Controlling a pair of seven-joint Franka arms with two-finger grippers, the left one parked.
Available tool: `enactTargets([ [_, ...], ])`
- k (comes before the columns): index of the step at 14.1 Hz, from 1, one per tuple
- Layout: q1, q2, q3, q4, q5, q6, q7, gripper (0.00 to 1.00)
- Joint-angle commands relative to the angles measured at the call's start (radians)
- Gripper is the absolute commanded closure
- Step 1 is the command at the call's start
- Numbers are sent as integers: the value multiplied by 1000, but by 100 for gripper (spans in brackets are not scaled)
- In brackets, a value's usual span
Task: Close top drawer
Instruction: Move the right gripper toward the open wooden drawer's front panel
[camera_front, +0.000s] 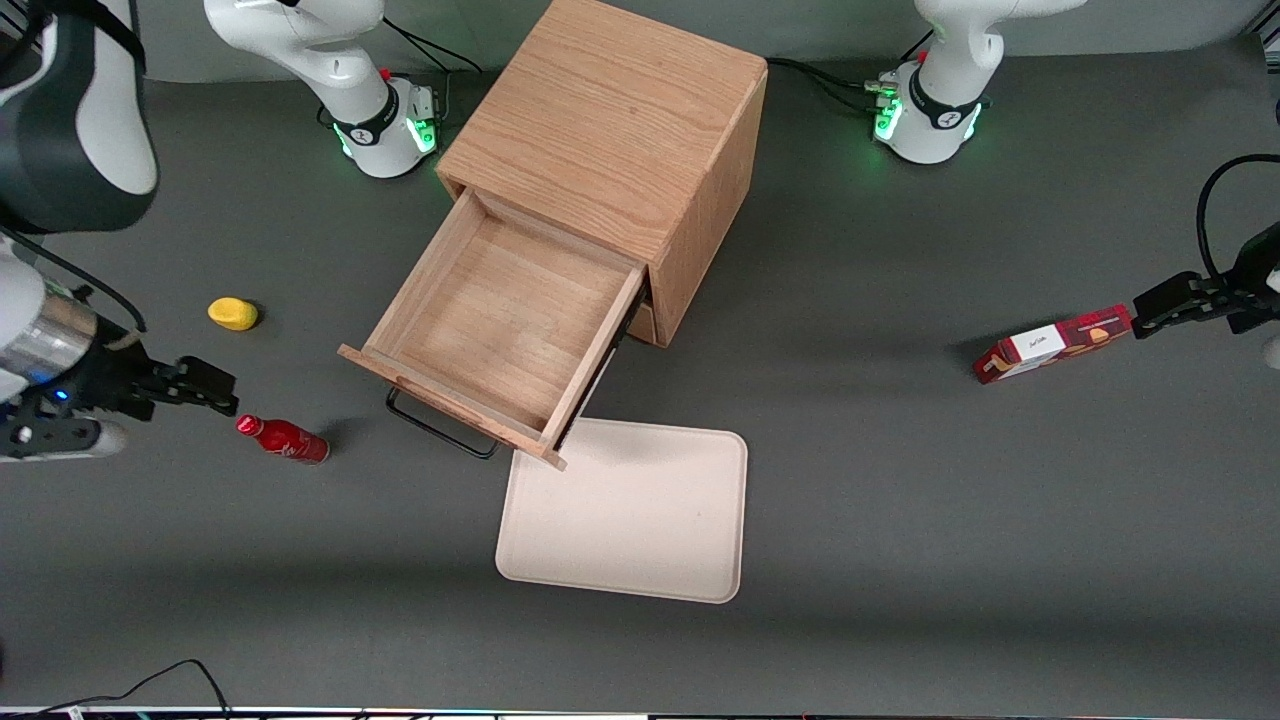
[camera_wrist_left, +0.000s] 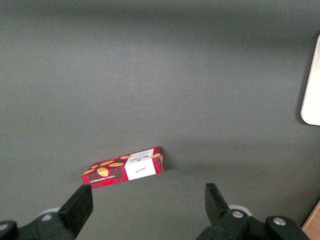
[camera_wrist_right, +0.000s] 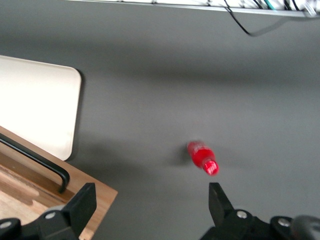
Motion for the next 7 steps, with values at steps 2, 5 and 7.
enactTargets([
  [2, 4, 125, -6, 129, 118, -15, -267, 0],
  [5, -9, 187, -7, 175, 232, -17, -413, 0],
  [7, -7, 227, 6, 181, 296, -17, -464, 0],
])
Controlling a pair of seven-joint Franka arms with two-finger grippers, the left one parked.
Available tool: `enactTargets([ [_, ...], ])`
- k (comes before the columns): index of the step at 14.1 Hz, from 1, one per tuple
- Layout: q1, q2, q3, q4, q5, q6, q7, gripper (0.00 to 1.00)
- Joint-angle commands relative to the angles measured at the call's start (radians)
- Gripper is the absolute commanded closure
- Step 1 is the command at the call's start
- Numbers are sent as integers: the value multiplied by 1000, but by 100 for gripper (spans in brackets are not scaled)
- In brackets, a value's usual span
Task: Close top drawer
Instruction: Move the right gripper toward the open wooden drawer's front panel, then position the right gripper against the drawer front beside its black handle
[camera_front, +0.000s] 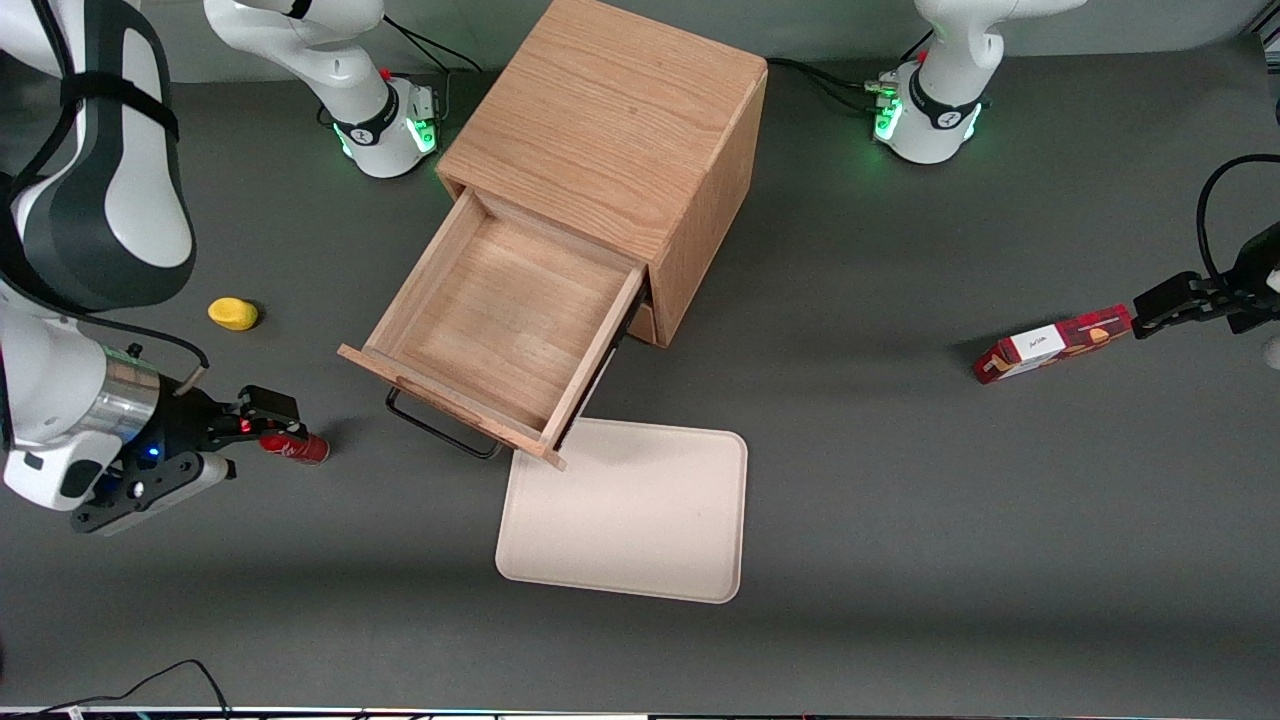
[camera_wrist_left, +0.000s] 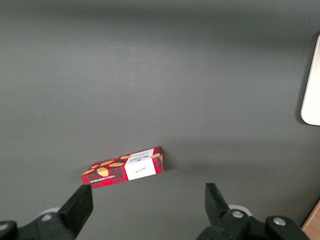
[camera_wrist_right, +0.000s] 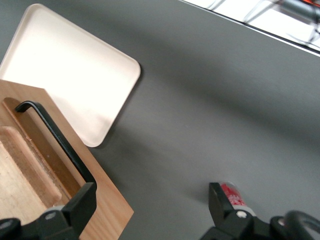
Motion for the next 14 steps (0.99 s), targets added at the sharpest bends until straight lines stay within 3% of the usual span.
enactTargets([
  [1, -5, 89, 25, 70, 114, -16, -128, 0],
  [6, -22, 212, 54, 80, 225, -28, -324, 0],
  [14, -51, 230, 105, 93, 237, -108, -328, 0],
])
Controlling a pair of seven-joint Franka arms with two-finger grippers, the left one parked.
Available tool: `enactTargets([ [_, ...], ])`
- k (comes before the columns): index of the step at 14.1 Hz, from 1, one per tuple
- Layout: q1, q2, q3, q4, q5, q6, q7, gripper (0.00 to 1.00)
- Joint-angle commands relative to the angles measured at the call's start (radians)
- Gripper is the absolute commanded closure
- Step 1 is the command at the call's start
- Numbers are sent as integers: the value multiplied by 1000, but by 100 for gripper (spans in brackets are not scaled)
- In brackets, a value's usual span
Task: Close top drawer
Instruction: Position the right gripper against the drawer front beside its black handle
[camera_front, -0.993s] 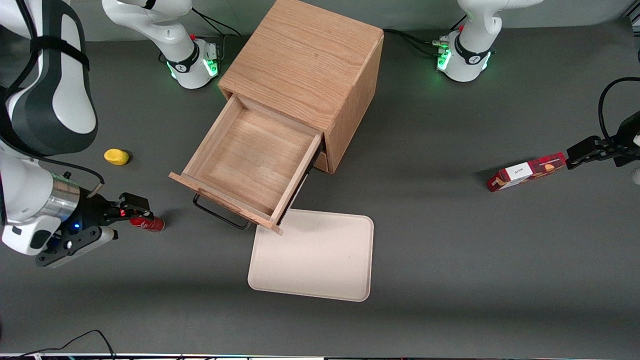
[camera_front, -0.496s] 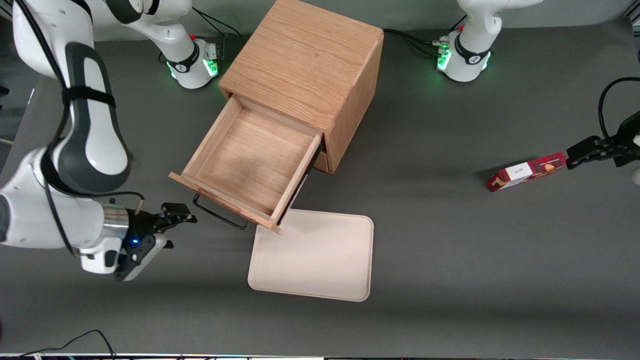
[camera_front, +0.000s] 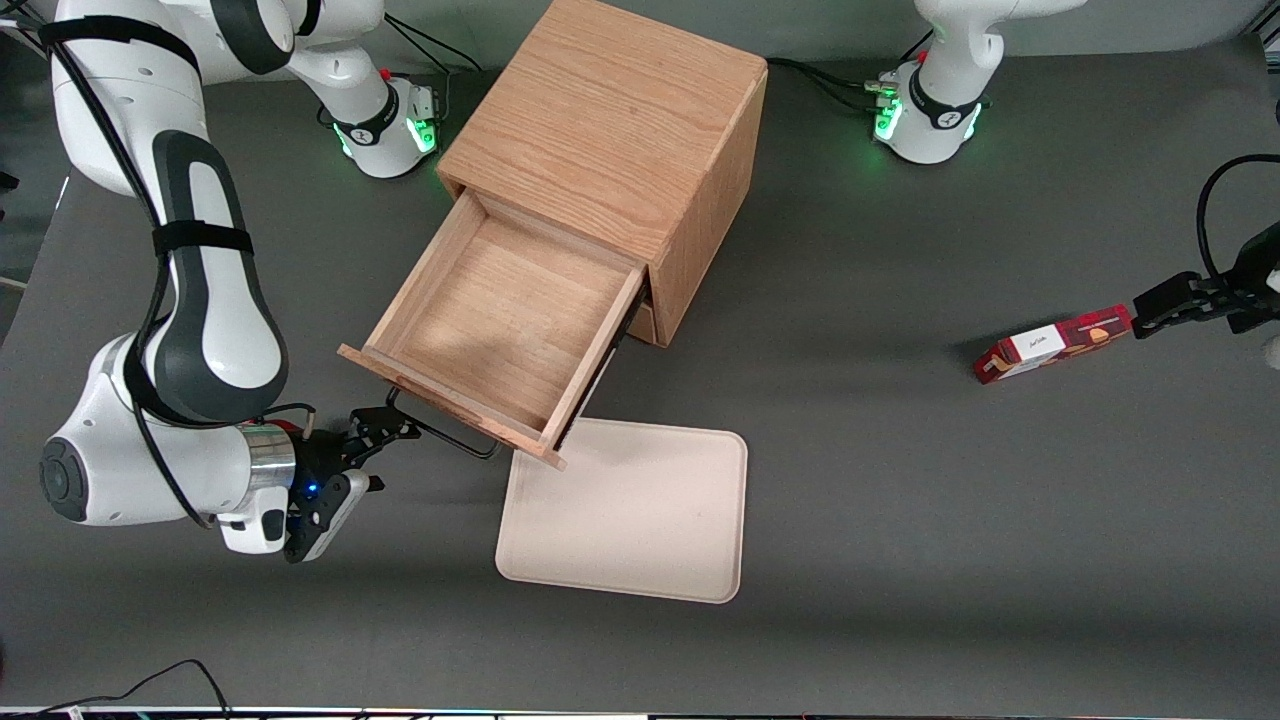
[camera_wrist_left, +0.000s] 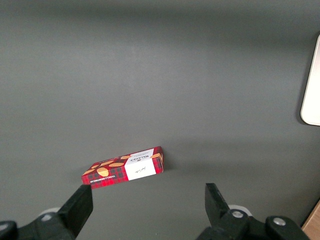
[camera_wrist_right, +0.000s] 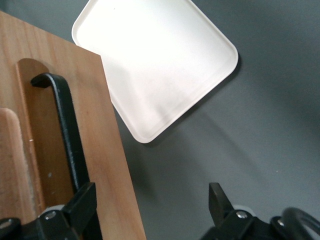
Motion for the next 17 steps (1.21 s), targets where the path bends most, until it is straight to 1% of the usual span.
enactTargets([
  [1, -22, 11, 23, 53, 32, -47, -9, 0],
  [3, -27, 9, 25, 59, 46, -48, -6, 0],
  [5, -25, 9, 37, 59, 46, -48, 22, 0],
  [17, -5, 32, 73, 28, 6, -44, 33, 0],
])
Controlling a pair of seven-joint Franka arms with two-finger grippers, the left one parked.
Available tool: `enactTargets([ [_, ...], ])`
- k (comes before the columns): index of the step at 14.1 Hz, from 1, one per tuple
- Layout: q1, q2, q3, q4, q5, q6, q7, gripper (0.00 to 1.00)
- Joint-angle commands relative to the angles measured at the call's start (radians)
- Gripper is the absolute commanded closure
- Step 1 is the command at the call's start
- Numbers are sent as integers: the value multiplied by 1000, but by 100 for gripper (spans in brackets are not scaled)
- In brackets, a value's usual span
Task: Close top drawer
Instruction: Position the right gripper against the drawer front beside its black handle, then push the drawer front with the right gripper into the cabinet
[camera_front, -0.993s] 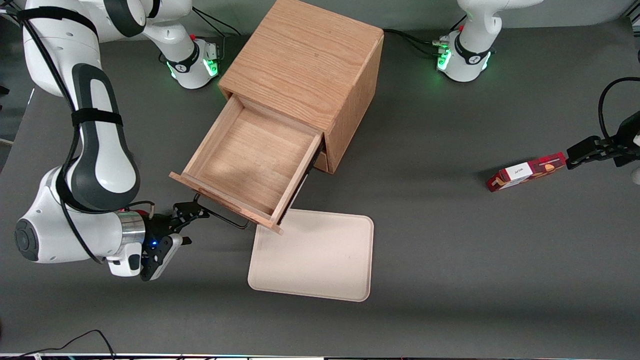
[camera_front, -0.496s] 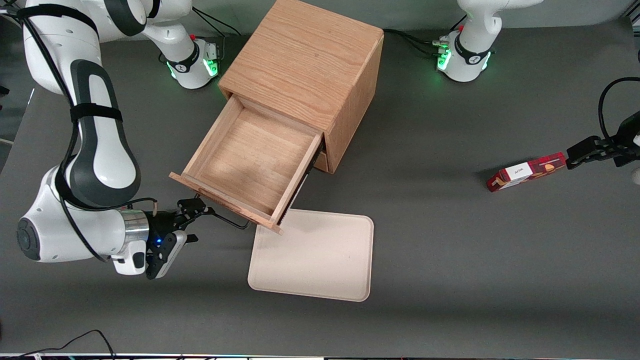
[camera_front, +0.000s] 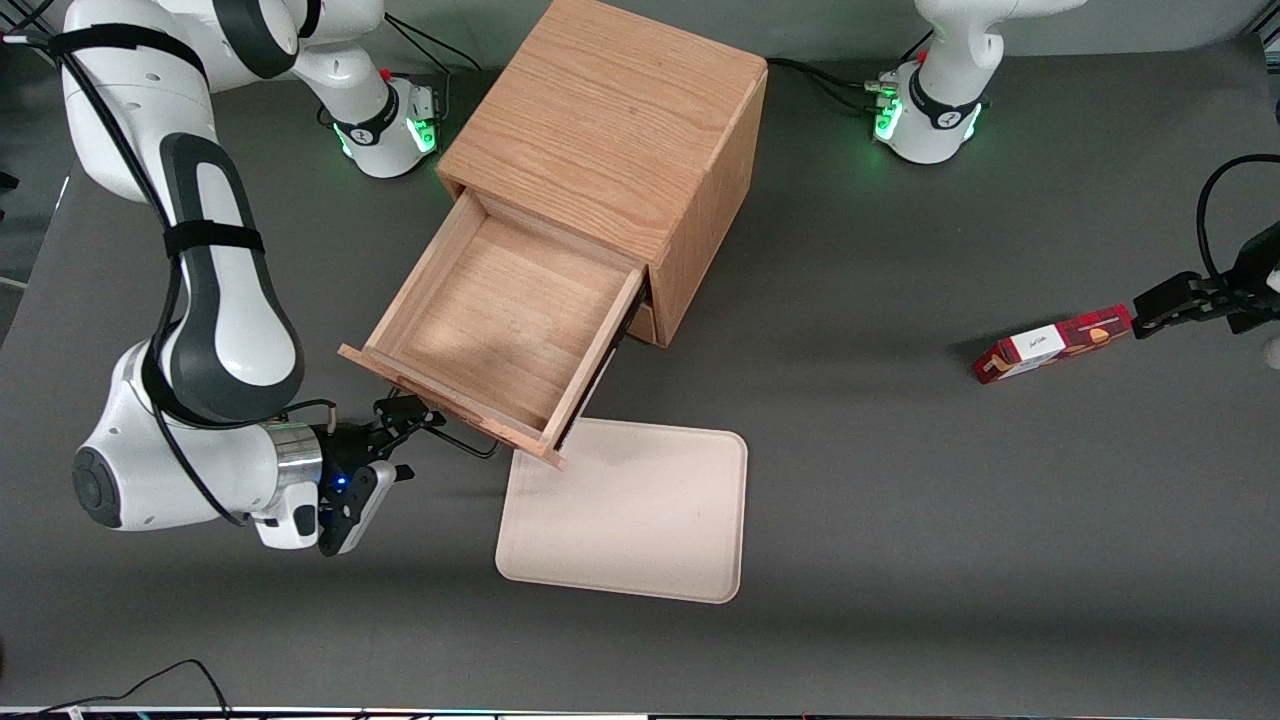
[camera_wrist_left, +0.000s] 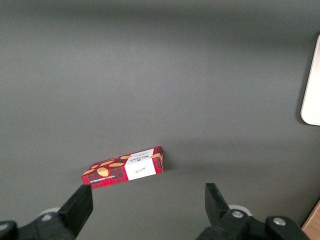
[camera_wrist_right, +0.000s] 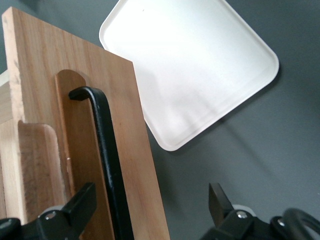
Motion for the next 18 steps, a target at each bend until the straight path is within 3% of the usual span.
enactTargets([
  [1, 0, -1, 22, -9, -23, -6, 29, 0],
  [12, -1, -29, 134, -90, -126, 5, 108, 0],
  [18, -1, -101, 148, -189, -129, 11, 122, 0],
])
